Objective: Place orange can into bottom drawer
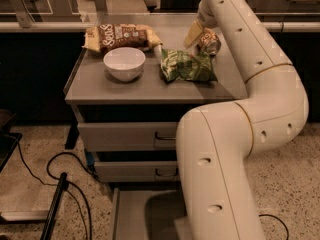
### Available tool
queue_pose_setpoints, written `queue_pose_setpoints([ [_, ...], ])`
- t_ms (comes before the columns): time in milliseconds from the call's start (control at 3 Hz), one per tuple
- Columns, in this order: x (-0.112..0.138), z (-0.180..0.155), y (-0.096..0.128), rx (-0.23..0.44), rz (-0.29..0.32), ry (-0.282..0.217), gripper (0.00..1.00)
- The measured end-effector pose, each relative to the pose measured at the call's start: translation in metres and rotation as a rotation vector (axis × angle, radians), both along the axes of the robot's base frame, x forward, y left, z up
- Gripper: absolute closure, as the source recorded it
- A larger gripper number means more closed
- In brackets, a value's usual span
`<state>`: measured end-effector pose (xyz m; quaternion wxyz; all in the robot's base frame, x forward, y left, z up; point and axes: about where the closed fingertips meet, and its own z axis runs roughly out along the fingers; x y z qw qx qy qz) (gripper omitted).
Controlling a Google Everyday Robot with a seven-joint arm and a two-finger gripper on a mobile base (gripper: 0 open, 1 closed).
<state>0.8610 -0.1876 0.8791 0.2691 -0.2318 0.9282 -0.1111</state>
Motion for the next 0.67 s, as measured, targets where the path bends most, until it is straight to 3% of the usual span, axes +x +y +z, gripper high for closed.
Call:
queue_pose_setpoints([
  [333,0.009,-0.012,-0.017,-0.115,-0.065,0.006,0.0],
  [667,0.007,-0.016,-0.03,-0.12,-0.082,0.009,0.0],
])
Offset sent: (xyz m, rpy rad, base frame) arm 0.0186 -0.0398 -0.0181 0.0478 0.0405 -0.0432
